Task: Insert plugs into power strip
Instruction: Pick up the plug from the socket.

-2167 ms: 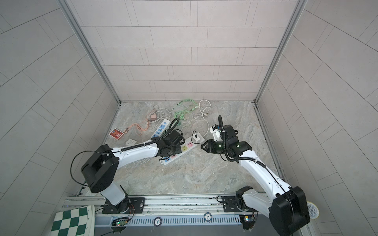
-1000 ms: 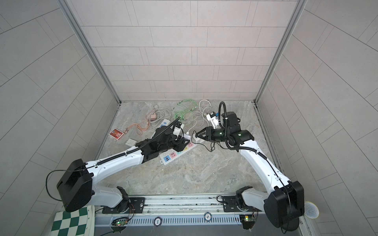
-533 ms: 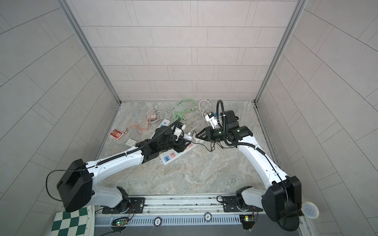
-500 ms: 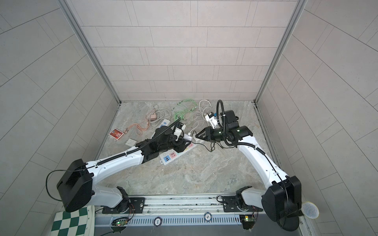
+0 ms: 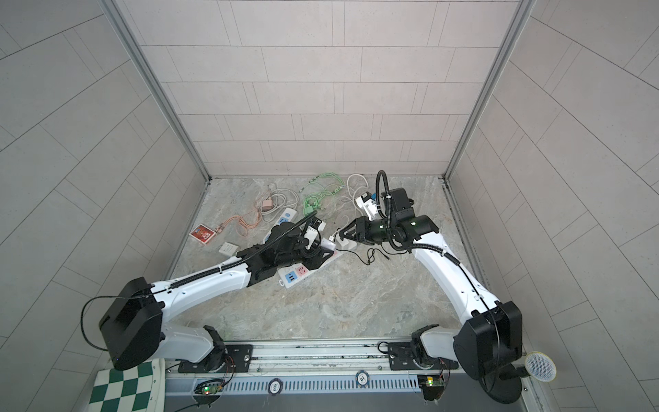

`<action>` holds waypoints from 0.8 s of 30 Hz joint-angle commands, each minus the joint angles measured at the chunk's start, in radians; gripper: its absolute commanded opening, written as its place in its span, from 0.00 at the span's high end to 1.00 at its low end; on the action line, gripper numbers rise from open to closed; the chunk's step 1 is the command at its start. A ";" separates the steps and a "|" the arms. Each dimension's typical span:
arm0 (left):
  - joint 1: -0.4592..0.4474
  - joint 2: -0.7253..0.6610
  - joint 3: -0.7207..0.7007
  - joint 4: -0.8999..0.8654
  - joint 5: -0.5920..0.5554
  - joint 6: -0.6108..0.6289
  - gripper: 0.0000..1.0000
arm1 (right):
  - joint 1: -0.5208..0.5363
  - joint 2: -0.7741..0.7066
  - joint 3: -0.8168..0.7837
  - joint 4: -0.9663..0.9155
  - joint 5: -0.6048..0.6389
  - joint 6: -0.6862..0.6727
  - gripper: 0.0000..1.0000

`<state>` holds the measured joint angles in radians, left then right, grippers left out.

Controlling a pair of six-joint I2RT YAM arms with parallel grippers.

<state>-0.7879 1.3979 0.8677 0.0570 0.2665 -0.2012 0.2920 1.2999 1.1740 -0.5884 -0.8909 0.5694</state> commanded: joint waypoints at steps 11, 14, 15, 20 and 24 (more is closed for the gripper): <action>-0.008 -0.066 -0.035 0.070 0.035 0.053 0.62 | 0.056 0.057 0.099 -0.101 0.056 -0.053 0.62; -0.009 -0.075 -0.047 0.083 0.042 0.058 0.62 | 0.058 0.069 0.107 -0.108 0.056 -0.059 0.62; -0.009 -0.078 -0.050 0.083 0.041 0.062 0.62 | 0.058 0.072 0.108 -0.107 0.055 -0.058 0.62; -0.014 -0.101 -0.065 0.089 0.039 0.080 0.62 | 0.062 0.099 0.123 -0.091 0.043 -0.055 0.62; -0.014 -0.109 -0.072 0.097 0.032 0.088 0.62 | 0.080 0.124 0.145 -0.133 0.060 -0.075 0.62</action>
<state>-0.7952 1.3182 0.8024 0.1013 0.2913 -0.1379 0.3561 1.4189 1.2915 -0.6792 -0.8444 0.5247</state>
